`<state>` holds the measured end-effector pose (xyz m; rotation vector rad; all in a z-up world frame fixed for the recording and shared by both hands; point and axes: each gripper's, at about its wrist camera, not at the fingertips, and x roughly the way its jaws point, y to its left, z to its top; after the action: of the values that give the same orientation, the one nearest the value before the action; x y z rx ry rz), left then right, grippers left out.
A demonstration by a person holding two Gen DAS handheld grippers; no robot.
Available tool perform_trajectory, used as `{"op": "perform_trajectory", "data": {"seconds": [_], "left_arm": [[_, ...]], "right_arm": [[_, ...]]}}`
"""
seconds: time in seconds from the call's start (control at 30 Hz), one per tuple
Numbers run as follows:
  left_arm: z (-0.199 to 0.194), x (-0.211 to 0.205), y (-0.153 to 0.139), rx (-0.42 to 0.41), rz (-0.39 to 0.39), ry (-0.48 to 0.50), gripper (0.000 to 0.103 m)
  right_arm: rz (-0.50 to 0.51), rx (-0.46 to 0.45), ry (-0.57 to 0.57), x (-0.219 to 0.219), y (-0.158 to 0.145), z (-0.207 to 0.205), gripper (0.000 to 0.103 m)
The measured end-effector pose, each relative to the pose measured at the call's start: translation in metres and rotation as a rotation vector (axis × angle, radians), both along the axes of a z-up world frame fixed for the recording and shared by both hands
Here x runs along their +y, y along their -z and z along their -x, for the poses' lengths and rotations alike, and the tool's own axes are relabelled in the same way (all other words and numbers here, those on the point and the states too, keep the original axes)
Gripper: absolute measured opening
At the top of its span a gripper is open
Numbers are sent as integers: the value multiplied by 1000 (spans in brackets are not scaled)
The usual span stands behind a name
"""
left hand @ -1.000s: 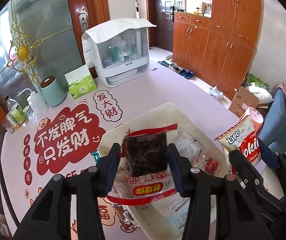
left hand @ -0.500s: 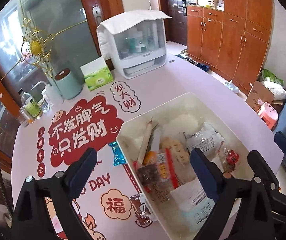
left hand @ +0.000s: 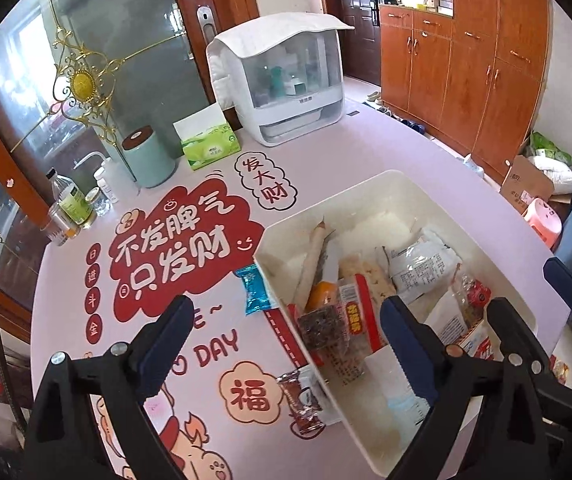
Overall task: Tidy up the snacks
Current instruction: 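Move both open grippers back over the remaining snacks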
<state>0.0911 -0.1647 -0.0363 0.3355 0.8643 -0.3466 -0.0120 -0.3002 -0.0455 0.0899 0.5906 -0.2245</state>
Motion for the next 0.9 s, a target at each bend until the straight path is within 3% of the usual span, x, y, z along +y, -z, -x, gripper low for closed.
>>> {"op": "perform_trajectory", "data": {"seconds": [0.5, 0.9], "left_arm": [[-2, 59, -5, 6, -80, -1, 94], [-6, 107, 13, 4, -257, 79, 94]], "right_arm": [[-4, 8, -52, 45, 2, -5, 70], [-50, 13, -79, 95, 10, -7, 70]]}}
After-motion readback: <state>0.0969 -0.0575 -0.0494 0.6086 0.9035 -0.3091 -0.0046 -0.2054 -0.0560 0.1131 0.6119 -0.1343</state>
